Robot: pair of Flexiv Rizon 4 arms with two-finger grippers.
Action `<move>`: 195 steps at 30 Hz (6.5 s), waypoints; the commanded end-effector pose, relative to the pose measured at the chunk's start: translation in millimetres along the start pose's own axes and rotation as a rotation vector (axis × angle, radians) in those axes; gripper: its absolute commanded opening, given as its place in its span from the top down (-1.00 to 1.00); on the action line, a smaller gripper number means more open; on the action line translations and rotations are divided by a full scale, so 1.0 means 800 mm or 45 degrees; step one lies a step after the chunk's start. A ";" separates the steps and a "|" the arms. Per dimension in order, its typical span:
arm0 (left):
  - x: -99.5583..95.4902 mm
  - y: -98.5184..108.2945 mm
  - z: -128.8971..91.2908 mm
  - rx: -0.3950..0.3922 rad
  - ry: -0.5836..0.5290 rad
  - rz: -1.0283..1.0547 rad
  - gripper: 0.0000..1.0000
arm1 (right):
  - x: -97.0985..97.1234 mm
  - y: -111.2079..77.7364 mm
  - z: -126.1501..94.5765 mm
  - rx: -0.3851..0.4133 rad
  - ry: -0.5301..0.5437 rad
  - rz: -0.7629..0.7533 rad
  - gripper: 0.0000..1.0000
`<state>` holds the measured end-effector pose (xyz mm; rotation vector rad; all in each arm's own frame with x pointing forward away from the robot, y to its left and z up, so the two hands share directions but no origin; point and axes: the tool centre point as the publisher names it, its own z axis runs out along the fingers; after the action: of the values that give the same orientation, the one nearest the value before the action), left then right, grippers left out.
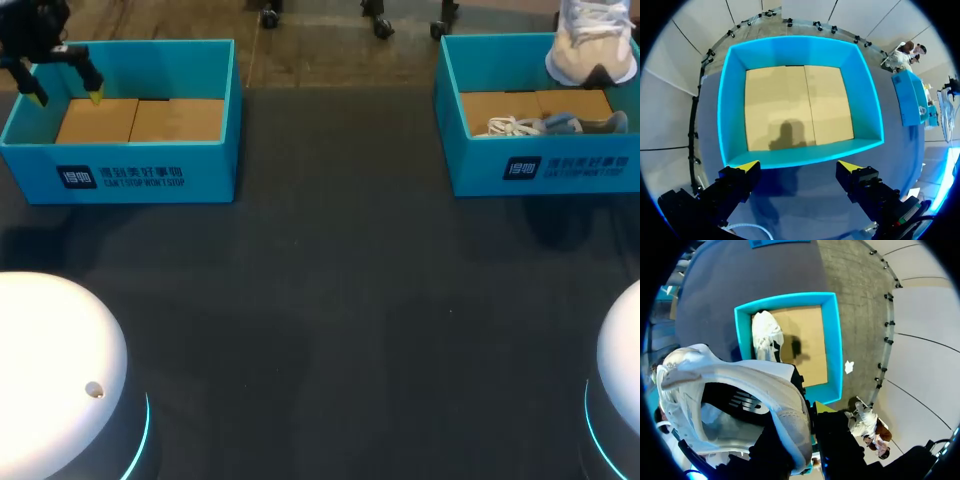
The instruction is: Take the shoe out of the shoebox, open the shoe tongue, remove and reinsert the insole, then place the shoe into the shoebox
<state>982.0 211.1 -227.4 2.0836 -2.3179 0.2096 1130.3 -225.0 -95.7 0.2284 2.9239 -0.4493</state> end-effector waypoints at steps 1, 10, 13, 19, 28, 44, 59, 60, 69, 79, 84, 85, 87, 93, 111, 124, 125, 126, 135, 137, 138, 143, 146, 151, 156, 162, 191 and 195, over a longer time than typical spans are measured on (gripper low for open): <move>0.000 -0.003 0.002 -0.006 -0.026 -0.020 -1.00 | -0.014 -0.009 0.031 -0.042 0.008 0.015 1.00; -0.009 -0.003 0.002 0.007 -0.078 -0.071 -1.00 | -0.033 -0.029 0.050 -0.057 -0.020 0.038 1.00; -0.009 -0.003 0.002 0.007 -0.078 -0.071 -1.00 | -0.033 -0.029 0.050 -0.057 -0.020 0.038 1.00; -0.009 -0.003 0.002 0.007 -0.078 -0.071 -1.00 | -0.033 -0.029 0.050 -0.057 -0.020 0.038 1.00; -0.009 -0.003 0.002 0.007 -0.078 -0.071 -1.00 | -0.018 -0.044 0.080 -0.067 0.159 0.429 1.00; -0.009 -0.003 0.002 0.007 -0.078 -0.071 -1.00 | 0.026 -0.076 0.103 0.153 0.518 1.206 1.00; -0.009 -0.003 0.002 0.007 -0.078 -0.071 -1.00 | 0.025 -0.090 0.120 0.059 0.287 1.593 1.00; -0.009 -0.003 0.002 0.007 -0.078 -0.071 -1.00 | 0.027 -0.091 0.122 0.079 0.248 1.616 1.00; -0.009 -0.003 0.002 0.007 -0.078 -0.071 -1.00 | 0.029 -0.092 0.126 0.082 0.239 1.622 1.00; -0.009 -0.003 0.002 0.007 -0.078 -0.071 -1.00 | 0.030 -0.081 0.154 0.074 0.202 1.607 1.00; -0.009 -0.003 0.002 0.007 -0.078 -0.071 -1.00 | 0.035 -0.080 0.171 0.117 0.140 1.654 1.00; -0.009 -0.003 0.002 0.007 -0.078 -0.071 -1.00 | 0.035 -0.080 0.171 0.117 0.140 1.654 1.00; -0.009 -0.003 0.002 0.007 -0.078 -0.071 -1.00 | 0.035 -0.080 0.171 0.117 0.140 1.654 1.00; -0.009 -0.003 0.002 0.007 -0.078 -0.071 -1.00 | 0.035 -0.080 0.171 0.117 0.140 1.654 1.00; -0.009 -0.003 0.002 0.007 -0.078 -0.071 -1.00 | 0.035 -0.070 0.214 0.035 0.068 1.708 1.00; -0.009 -0.003 0.002 0.007 -0.078 -0.071 -1.00 | 0.025 -0.068 0.229 0.047 0.007 1.736 1.00; -0.009 -0.003 0.002 0.007 -0.078 -0.071 -1.00 | 0.020 -0.069 0.230 0.041 0.003 1.738 1.00; -0.009 -0.003 0.002 0.007 -0.078 -0.071 -1.00 | 0.017 -0.069 0.230 0.039 -0.008 1.744 1.00; -0.009 -0.003 0.002 0.007 -0.078 -0.071 -1.00 | 0.016 -0.072 0.228 0.035 0.010 1.787 1.00; -0.009 -0.003 0.002 0.007 -0.078 -0.071 -1.00 | 0.016 -0.072 0.228 0.035 0.010 1.787 1.00; -0.009 -0.003 0.002 0.007 -0.078 -0.071 -1.00 | 0.016 -0.072 0.228 0.035 0.010 1.787 1.00; -0.009 -0.003 0.002 0.007 -0.078 -0.071 -1.00 | 0.015 -0.071 0.231 0.039 0.015 1.796 1.00; -0.009 -0.003 0.002 0.007 -0.078 -0.071 -1.00 | 0.010 -0.072 0.236 0.027 0.020 1.807 1.00; -0.009 -0.003 0.002 0.007 -0.078 -0.071 -1.00 | 0.002 -0.074 0.248 0.028 0.031 1.823 1.00; -0.009 -0.003 0.002 0.007 -0.078 -0.071 -1.00 | -0.005 -0.078 0.262 0.051 0.034 1.835 1.00; -0.009 -0.003 0.002 0.007 -0.078 -0.071 -1.00 | -0.012 -0.069 0.276 0.072 0.019 1.825 1.00; -0.009 -0.003 0.002 0.007 -0.078 -0.071 -1.00 | -0.004 -0.051 0.326 0.066 0.073 1.877 1.00; -0.009 -0.003 0.002 0.007 -0.078 -0.071 -1.00 | -0.002 -0.048 0.332 0.044 0.092 1.872 1.00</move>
<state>985.1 218.0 -229.3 2.1826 -2.2907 0.1547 1159.5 -340.3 -329.5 2.0892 1.9550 -0.1946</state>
